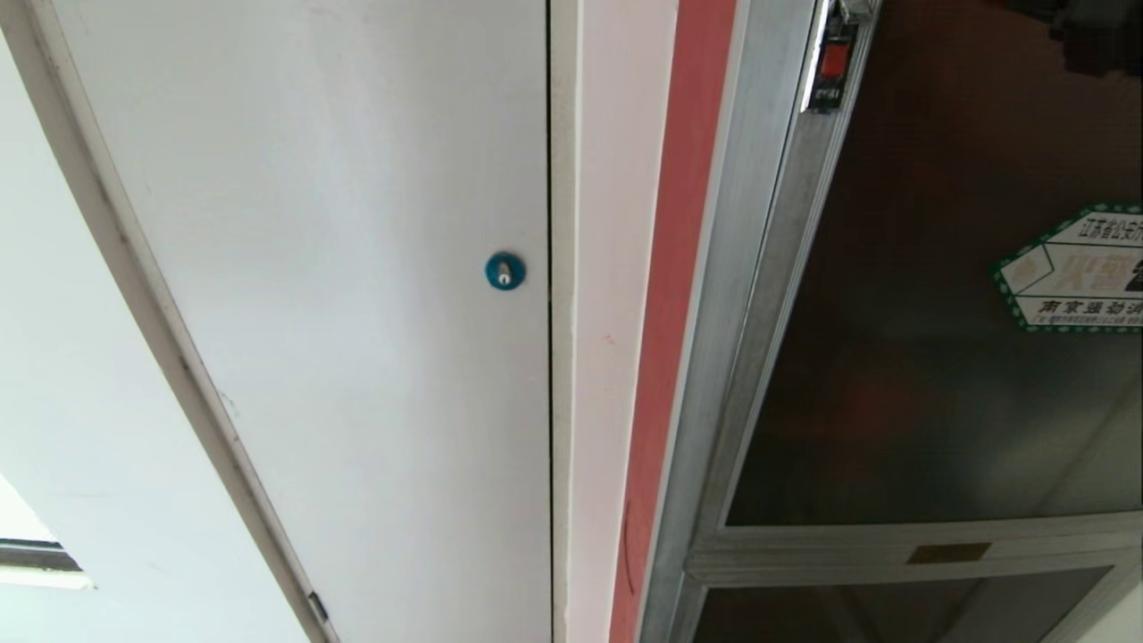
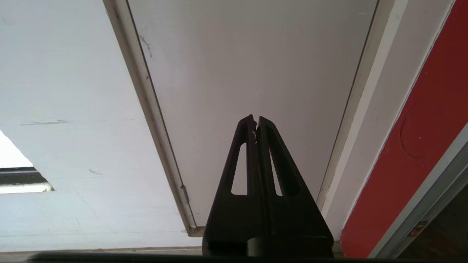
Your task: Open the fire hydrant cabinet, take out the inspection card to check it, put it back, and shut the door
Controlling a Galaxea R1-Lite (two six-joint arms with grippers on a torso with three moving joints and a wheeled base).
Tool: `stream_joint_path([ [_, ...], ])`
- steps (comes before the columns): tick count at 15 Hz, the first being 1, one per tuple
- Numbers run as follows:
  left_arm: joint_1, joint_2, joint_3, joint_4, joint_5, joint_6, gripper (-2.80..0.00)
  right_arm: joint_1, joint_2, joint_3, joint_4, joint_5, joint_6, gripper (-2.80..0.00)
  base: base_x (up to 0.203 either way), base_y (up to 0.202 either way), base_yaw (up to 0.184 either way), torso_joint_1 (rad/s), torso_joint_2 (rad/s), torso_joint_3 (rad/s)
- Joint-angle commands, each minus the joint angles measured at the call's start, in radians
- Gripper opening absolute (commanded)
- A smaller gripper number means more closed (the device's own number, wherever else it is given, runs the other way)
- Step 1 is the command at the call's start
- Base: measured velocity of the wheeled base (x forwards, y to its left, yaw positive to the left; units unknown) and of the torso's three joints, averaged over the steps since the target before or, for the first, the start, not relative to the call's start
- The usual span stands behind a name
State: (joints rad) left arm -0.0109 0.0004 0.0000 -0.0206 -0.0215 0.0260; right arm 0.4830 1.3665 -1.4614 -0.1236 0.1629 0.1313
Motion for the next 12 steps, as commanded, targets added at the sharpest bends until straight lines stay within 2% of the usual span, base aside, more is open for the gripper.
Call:
stream_joint_path([
  [1,0.000,0.000,0.012,0.001,0.000,0.000,-2.80,-0.010,0.062,-0.035,-0.004,-0.007,0.001,-2.80,0.000,0.000,0.000,0.000,0.00,0.000],
  [5,0.000,0.000,0.012,-0.001,0.000,0.000,-2.80,-0.055,0.082,-0.040,-0.010,-0.024,0.001,-2.80,0.000,0.000,0.000,0.000,0.00,0.000],
  [12,0.000,0.000,0.012,-0.001,0.000,0.000,-2.80,-0.084,0.107,-0.018,-0.010,-0.025,0.005,-2.80,0.000,0.000,0.000,0.000,0.00,0.000],
])
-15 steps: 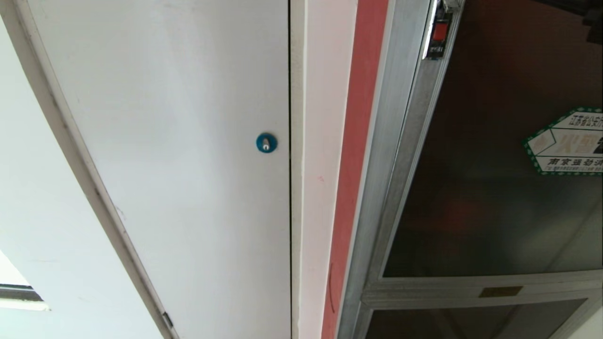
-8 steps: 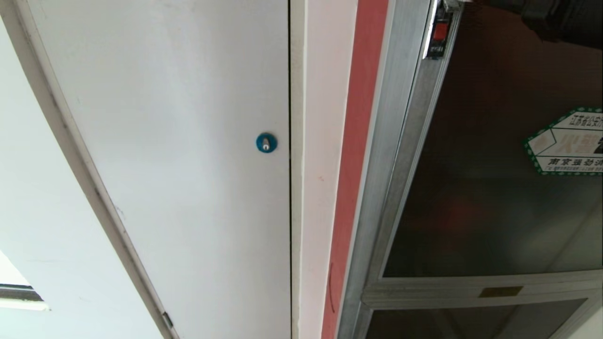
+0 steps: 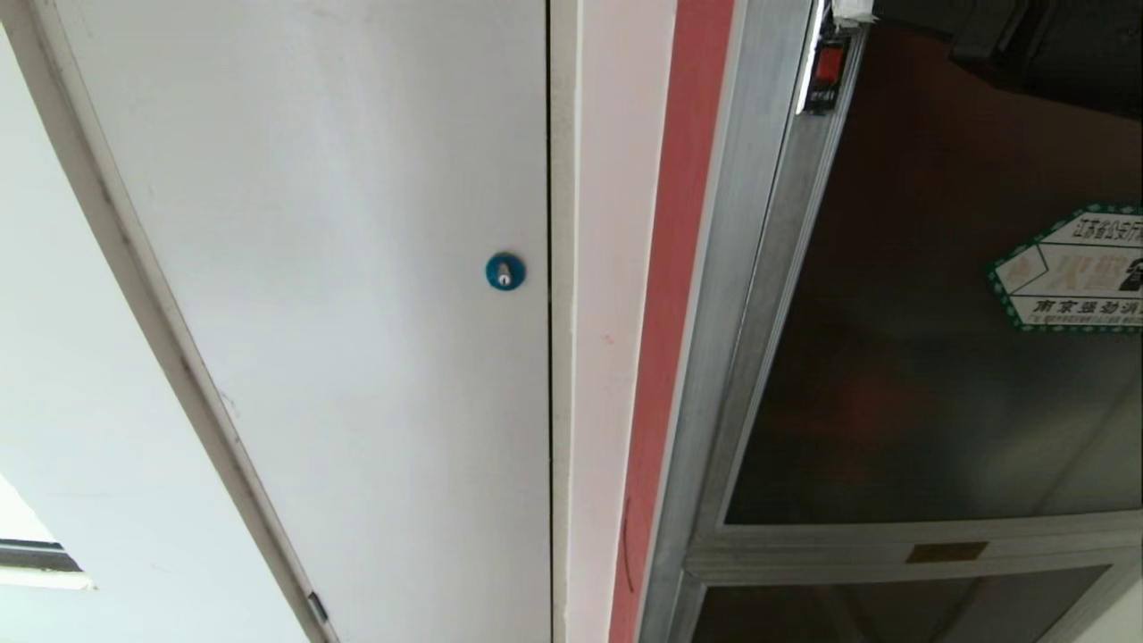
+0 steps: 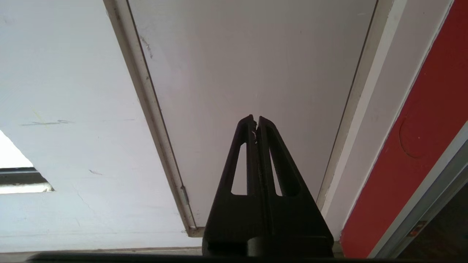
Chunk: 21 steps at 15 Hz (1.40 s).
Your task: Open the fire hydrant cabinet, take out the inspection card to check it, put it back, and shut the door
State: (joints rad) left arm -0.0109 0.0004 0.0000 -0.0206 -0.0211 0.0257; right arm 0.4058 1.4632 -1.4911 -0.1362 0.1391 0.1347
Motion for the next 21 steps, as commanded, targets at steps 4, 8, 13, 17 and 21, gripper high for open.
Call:
stream_joint_path([
  [4,0.000,0.000,0.012,-0.001,0.000,0.000,-2.80,-0.008,0.008,0.023,0.001,-0.003,0.002,-2.80,0.000,0.000,0.000,0.000,0.00,0.000],
  [8,0.000,0.000,0.012,0.001,0.000,0.000,-2.80,-0.022,0.017,0.025,0.001,-0.003,0.002,-2.80,0.000,0.000,0.000,0.000,0.00,0.000],
  [13,0.000,0.000,0.012,-0.001,0.000,0.000,-2.80,-0.034,0.040,0.024,0.001,-0.001,0.000,-2.80,0.000,0.000,0.000,0.000,0.00,0.000],
  [17,0.000,0.001,0.012,-0.001,0.000,0.000,-2.80,-0.055,0.062,0.020,0.001,-0.001,0.000,-2.80,0.000,0.000,0.000,0.000,0.00,0.000],
  [21,0.000,0.000,0.012,0.001,0.000,0.000,-2.80,-0.068,0.071,0.018,0.001,0.000,0.002,-2.80,0.000,0.000,0.000,0.000,0.00,0.000],
])
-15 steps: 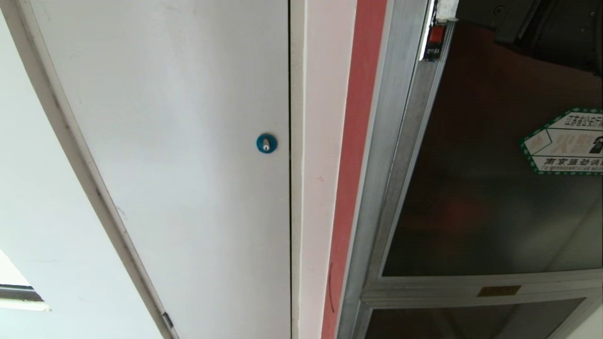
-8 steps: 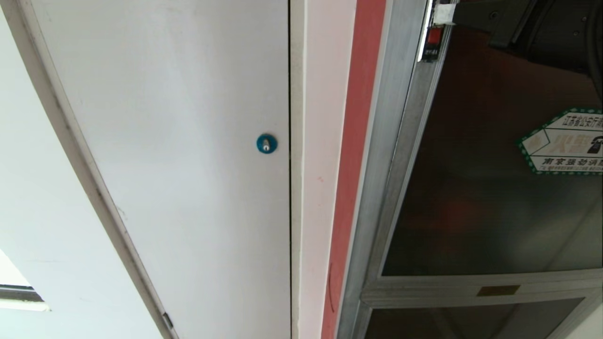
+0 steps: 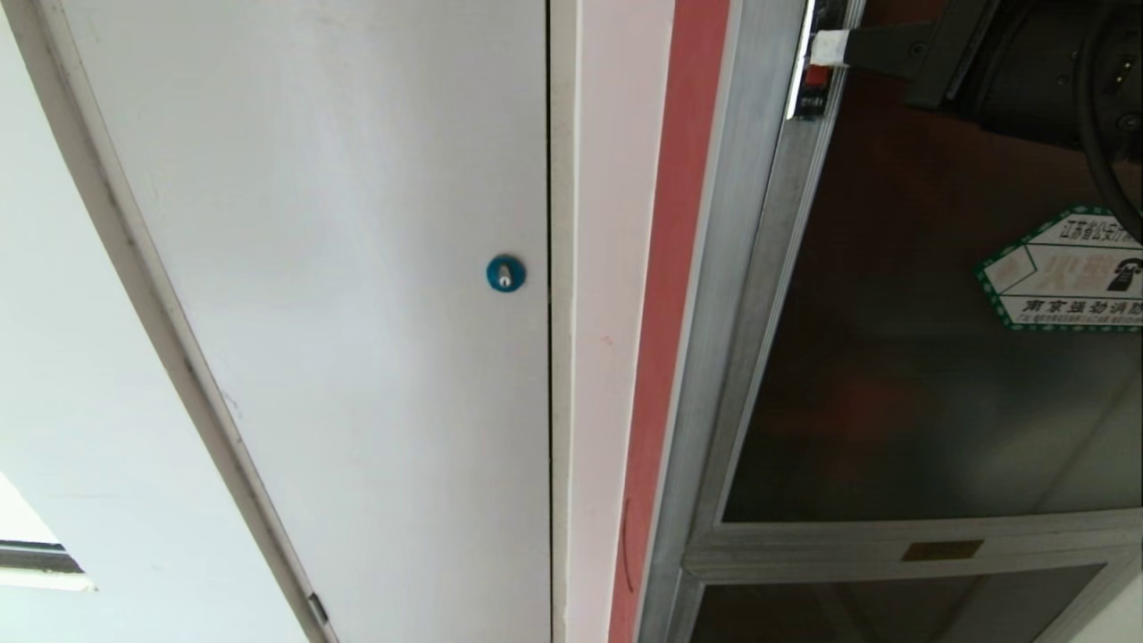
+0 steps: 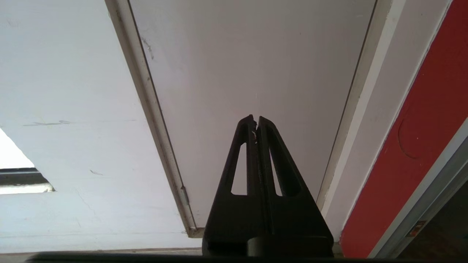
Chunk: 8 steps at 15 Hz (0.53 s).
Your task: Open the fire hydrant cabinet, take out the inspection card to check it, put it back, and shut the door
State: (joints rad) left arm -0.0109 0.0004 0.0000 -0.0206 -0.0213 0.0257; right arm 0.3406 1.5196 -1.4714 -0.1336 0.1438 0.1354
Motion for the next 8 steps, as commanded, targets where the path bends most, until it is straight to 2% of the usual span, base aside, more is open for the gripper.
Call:
stream_joint_path([
  [1,0.000,0.000,0.012,-0.001,0.000,0.000,-2.80,-0.003,0.013,-0.001,-0.001,-0.004,0.001,-2.80,0.000,0.000,0.000,0.000,0.00,0.000],
  [8,0.000,0.000,0.012,-0.001,0.000,0.000,-2.80,0.026,-0.087,0.037,0.000,0.002,0.003,-2.80,0.000,0.000,0.000,0.000,0.00,0.000],
])
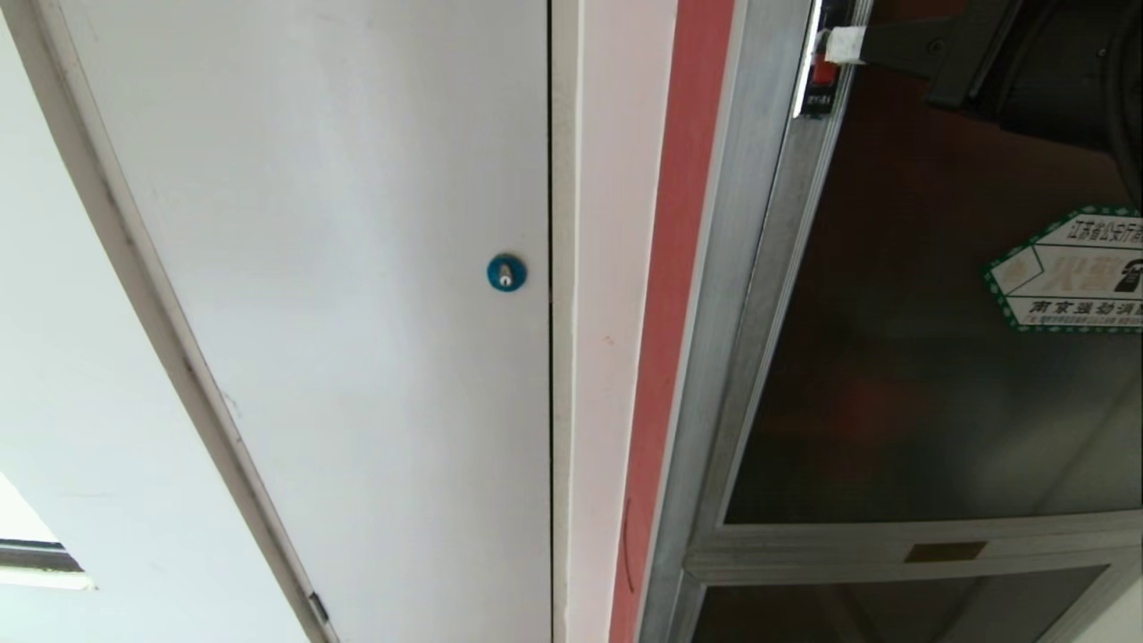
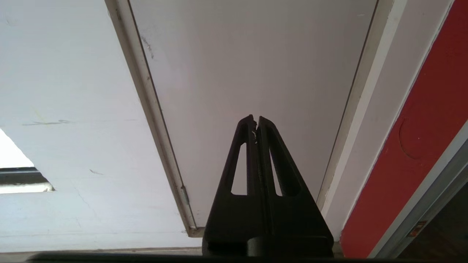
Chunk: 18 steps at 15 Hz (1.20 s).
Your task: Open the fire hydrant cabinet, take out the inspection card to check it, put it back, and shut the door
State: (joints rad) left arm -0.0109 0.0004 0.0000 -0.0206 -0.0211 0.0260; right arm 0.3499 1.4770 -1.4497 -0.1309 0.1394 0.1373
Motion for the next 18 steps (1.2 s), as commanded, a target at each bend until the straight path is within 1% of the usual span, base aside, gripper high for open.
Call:
stream_joint_path([
  [1,0.000,0.001,0.012,-0.001,0.000,0.000,-2.80,0.031,-0.073,0.032,-0.003,0.006,0.000,-2.80,0.000,0.000,0.000,0.000,0.00,0.000],
  [5,0.000,0.001,0.012,-0.001,0.000,0.000,-2.80,0.084,-0.180,0.084,-0.001,0.006,-0.001,-2.80,0.000,0.000,0.000,0.000,0.00,0.000],
  [13,0.000,0.000,0.012,0.000,0.000,0.000,-2.80,0.088,-0.378,0.213,0.004,-0.005,-0.008,-2.80,0.000,0.000,0.000,0.000,0.00,0.000],
  [15,0.000,0.001,0.012,-0.001,0.000,0.000,-2.80,0.074,-0.416,0.281,0.000,-0.011,-0.007,-2.80,0.000,0.000,0.000,0.000,0.00,0.000],
  [18,0.000,0.000,0.012,0.001,0.000,0.000,-2.80,-0.003,-0.477,0.313,0.002,-0.009,-0.007,-2.80,0.000,0.000,0.000,0.000,0.00,0.000],
])
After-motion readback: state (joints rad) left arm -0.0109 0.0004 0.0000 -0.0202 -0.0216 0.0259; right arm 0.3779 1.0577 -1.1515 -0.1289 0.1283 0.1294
